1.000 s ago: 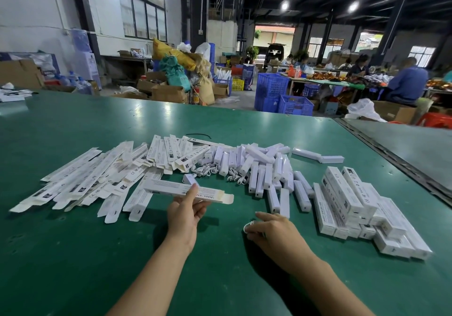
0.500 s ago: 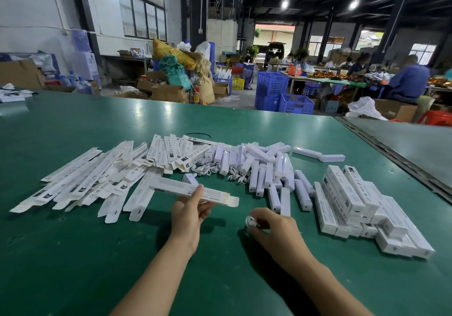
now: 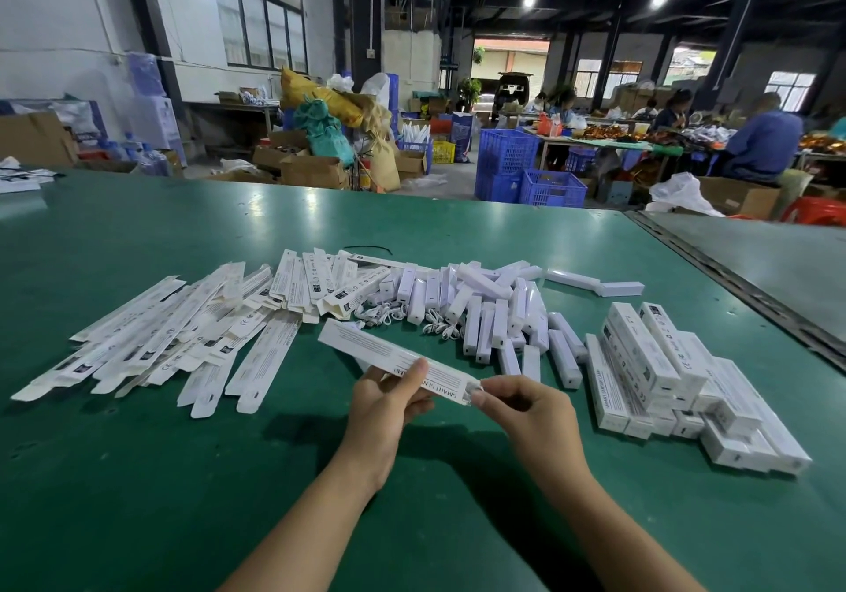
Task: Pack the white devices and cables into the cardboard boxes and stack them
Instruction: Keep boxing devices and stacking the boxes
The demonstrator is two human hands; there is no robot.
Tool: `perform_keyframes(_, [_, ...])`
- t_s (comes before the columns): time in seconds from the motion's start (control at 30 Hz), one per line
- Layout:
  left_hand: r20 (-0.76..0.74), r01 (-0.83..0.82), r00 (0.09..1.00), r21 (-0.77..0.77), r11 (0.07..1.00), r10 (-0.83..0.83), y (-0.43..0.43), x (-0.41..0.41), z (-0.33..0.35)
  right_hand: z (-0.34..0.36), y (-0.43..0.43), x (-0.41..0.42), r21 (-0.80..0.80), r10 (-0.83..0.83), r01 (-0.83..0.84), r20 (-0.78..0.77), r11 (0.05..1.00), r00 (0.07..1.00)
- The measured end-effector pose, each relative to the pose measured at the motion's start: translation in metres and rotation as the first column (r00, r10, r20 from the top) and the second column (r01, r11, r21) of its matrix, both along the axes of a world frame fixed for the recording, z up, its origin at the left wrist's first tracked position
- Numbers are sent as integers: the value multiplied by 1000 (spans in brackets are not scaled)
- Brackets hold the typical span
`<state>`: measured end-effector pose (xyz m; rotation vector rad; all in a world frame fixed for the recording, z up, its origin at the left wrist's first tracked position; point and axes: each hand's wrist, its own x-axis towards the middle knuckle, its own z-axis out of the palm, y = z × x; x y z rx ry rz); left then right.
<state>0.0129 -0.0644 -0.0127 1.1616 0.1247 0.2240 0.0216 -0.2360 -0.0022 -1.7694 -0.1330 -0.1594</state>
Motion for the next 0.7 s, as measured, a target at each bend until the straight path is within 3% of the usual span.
perform_keyframes(0.23, [14, 11, 1000, 52, 999, -12, -6, -2, 0, -1, 4, 1, 133, -47, 54, -53, 990, 997])
perform_keyframes(0.47, [-2, -1, 1000, -34, 999, 1, 0, 0, -1, -4, 2, 0, 302, 154, -126, -72, 945, 985])
perform_keyframes(0.7, [-67, 55, 996, -118, 991, -63, 0, 1, 0, -7, -6, 4, 198, 233, -228, -2, 953, 972])
